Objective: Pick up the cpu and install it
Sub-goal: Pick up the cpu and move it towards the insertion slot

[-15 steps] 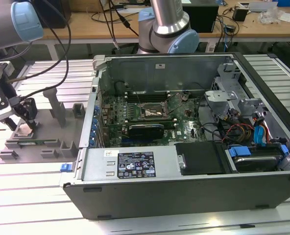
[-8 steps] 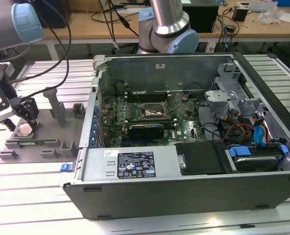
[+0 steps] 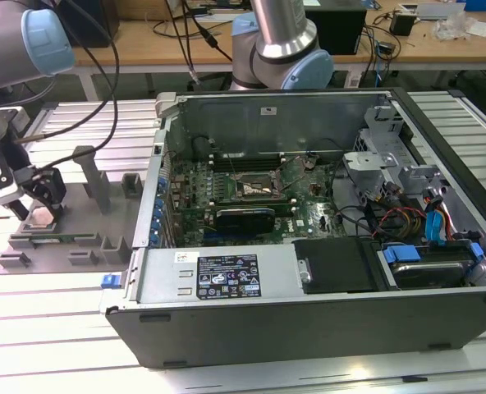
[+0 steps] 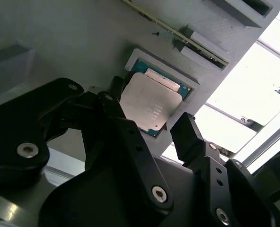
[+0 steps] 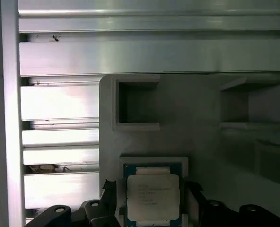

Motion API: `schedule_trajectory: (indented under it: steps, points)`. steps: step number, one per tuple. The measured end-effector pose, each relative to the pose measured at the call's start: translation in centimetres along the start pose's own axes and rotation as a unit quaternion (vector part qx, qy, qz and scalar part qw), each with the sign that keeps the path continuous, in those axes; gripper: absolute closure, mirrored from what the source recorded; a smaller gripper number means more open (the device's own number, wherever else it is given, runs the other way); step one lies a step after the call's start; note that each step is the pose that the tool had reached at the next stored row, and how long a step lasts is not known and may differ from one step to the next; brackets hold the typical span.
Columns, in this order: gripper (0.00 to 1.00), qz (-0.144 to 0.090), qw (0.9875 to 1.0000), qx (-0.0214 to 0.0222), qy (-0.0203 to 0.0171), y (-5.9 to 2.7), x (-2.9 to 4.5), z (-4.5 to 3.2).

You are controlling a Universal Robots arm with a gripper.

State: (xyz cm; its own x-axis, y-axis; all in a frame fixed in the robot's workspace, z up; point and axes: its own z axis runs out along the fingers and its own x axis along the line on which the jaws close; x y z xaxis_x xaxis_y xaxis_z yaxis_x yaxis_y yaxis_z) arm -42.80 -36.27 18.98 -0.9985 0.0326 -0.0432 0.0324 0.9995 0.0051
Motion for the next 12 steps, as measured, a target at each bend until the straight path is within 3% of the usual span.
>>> schedule_trajectory:
  steps: [5, 12]
  points:
    - [0.32, 0.000, 1.0000, -0.0016, -0.0071, 0.01, 0.08, 0.21]
    - [0.32, 0.000, 1.0000, -0.0016, -0.0093, -0.02, 0.47, 0.43]
